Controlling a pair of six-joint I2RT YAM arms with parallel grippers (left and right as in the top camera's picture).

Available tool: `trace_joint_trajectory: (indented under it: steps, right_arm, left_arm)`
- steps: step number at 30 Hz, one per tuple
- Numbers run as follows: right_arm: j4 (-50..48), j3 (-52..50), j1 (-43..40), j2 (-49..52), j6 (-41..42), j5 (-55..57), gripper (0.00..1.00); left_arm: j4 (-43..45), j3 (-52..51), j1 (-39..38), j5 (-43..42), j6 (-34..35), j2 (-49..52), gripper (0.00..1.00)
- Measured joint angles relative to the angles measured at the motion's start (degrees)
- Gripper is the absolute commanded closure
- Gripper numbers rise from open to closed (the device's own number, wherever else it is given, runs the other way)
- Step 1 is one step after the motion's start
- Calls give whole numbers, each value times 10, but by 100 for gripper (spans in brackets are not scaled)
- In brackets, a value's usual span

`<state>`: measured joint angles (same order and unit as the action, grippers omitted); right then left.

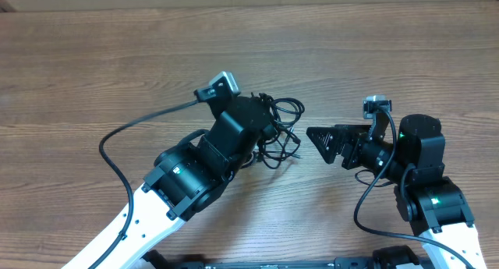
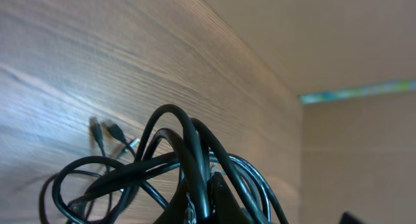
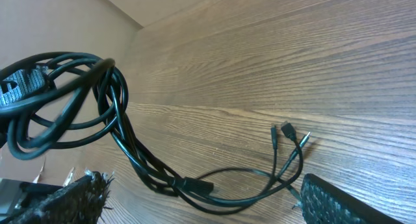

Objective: Untangle cables

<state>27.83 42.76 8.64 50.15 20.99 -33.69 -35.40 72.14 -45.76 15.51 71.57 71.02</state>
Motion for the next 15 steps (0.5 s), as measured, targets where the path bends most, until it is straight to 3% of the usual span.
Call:
trace_joint_trajectory:
  steps: [15]
  right_arm:
    - [-10,0,0,0,-59,-63,5]
  left_arm:
    - [29,0,0,-12,169,0,96]
